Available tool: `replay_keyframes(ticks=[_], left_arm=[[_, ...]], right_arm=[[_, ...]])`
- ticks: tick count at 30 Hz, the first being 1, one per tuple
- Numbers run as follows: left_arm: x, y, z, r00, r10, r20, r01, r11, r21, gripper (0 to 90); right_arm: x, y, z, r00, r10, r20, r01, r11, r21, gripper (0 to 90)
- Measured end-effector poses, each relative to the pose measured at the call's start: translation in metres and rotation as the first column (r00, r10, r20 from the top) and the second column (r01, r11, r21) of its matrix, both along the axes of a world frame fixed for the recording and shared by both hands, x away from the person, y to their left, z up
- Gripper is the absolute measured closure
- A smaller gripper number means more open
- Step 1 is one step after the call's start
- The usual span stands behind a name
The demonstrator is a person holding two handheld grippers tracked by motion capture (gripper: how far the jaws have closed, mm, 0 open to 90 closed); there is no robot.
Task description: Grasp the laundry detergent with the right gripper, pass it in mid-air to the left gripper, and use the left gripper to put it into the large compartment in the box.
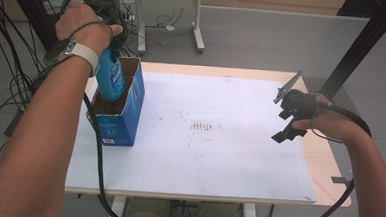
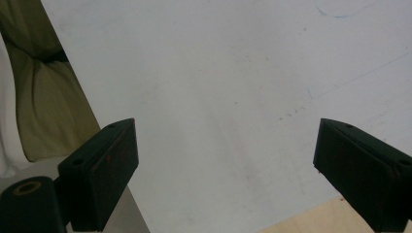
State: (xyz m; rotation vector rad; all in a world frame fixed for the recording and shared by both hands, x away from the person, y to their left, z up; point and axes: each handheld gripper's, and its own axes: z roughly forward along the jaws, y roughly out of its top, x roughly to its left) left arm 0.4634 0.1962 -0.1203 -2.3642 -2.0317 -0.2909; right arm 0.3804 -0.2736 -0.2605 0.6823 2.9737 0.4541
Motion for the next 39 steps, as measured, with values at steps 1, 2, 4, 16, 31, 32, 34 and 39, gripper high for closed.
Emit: replay_keyframes(ticks=[1, 2, 4, 16, 31, 32, 34, 39], left_arm=[[0.000, 0.001, -0.002, 1.0000, 0.001, -0.002, -0.001, 1.0000, -0.002, 37.8], [0.000, 0.001, -0.004, 1.0000, 0.001, 0.002, -0.001, 1.0000, -0.002, 37.7], [0.000, 0.001, -0.007, 1.0000, 0.001, 0.001, -0.001, 1.0000, 0.007, 37.8], [0.003, 0.005, -0.034, 1.0000, -0.004, 0.005, 0.004, 1.0000, -0.003, 37.8], [0.008, 0.008, -0.069, 1.0000, -0.008, 0.004, 0.008, 1.0000, -0.001, 37.7], [0.008, 0.009, -0.072, 0.9999, -0.012, 0.006, 0.012, 0.9999, -0.002, 37.7], [0.008, 0.009, -0.077, 0.9999, -0.016, 0.005, 0.016, 0.9999, -0.001, 37.8], [0.007, 0.010, -0.088, 0.9999, -0.014, 0.002, 0.014, 0.9998, -0.014, 37.7]], right_arm=[[0.000, 0.000, 0.000, 1.0000, -0.001, 0.000, 0.001, 1.0000, 0.000, 8.9], [0.000, 0.000, -0.001, 1.0000, -0.001, -0.001, 0.001, 1.0000, 0.001, 8.9], [0.001, 0.001, -0.001, 1.0000, 0.001, -0.003, -0.001, 1.0000, 0.002, 8.9], [0.000, 0.001, -0.009, 0.9999, -0.005, -0.013, 0.005, 1.0000, 0.004, 8.9], [0.000, -0.001, -0.017, 0.9996, -0.018, -0.023, 0.018, 0.9998, 0.005, 8.9], [0.000, -0.001, -0.018, 0.9995, -0.020, -0.025, 0.020, 0.9998, 0.005, 8.9], [-0.001, -0.001, -0.018, 0.9995, -0.021, -0.025, 0.021, 0.9998, 0.008, 8.9], [-0.001, 0.000, -0.019, 0.9995, -0.024, -0.020, 0.024, 0.9997, 0.004, 8.9]])
